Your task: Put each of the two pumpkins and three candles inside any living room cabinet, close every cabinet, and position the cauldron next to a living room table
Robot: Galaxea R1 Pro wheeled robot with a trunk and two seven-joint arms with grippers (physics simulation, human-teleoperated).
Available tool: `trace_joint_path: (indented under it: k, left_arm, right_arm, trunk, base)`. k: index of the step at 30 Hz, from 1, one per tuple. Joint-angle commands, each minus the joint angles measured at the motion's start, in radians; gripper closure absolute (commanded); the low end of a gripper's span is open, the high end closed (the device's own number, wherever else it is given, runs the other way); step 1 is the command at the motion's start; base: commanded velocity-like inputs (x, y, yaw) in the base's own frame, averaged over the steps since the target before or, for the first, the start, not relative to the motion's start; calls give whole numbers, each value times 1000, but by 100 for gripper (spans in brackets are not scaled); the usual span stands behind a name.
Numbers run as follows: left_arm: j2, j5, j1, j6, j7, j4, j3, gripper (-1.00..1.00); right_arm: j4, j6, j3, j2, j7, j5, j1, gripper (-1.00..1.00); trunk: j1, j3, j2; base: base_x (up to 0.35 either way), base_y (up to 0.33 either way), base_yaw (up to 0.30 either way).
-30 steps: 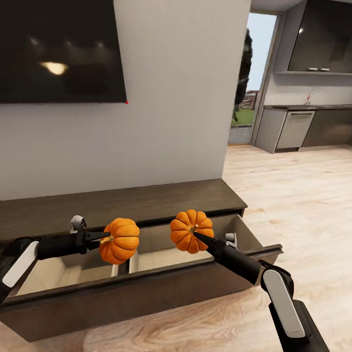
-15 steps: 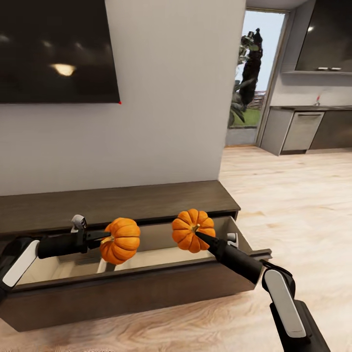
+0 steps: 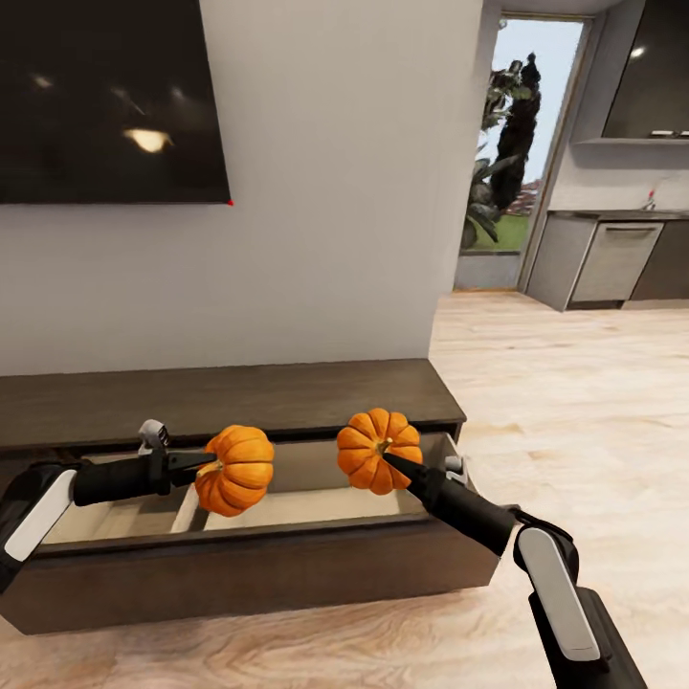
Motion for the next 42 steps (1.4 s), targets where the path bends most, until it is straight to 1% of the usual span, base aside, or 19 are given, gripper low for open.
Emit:
trace_joint_path:
  k: [1, 9, 20, 24, 27, 29, 31, 42]
  left_arm:
    - [1, 4, -1, 5, -2, 0, -2, 100]
    - [1, 5, -1, 5, -2, 0, 2, 100]
    - [1, 2, -1, 5, -2, -1, 4, 100]
    - [1, 6, -1, 5, -1, -1, 5, 100]
    - [1, 7, -1, 5, 22, -4, 5, 100]
    - [1, 9, -1, 5, 57, -15, 7, 100]
    - [1, 10, -1, 5, 77, -22, 8, 100]
    - [1, 10, -1, 5, 88, -25, 11, 100]
  right_arm:
    - [0, 7, -3, 1, 6, 2, -1, 100]
    - [0, 7, -3, 1, 6, 2, -1, 100]
    - [0, 7, -5, 1, 6, 3, -1, 100]
    - [0, 7, -6, 1, 6, 3, -1, 100]
    - [0, 7, -6, 1, 6, 3, -1, 100]
    - [0, 7, -6, 1, 6, 3, -1, 100]
    - [0, 7, -7, 0, 6, 3, -1, 100]
    - [0, 8, -7, -1, 6, 3, -1, 100]
  trunk:
    - [0, -1, 0]
    - [0, -1, 0]
    - [0, -1, 0]
    - [0, -1, 0]
    - [0, -1, 0]
    - [0, -1, 0]
    - [0, -1, 0]
    - [0, -1, 0]
  base:
    - [211, -171, 147]
    - [161, -99, 91]
    - [11, -9, 5]
    - [0, -138, 0]
    - [0, -153, 0]
    - [0, -60, 0]
    - [0, -25, 0]
    - [0, -3, 0]
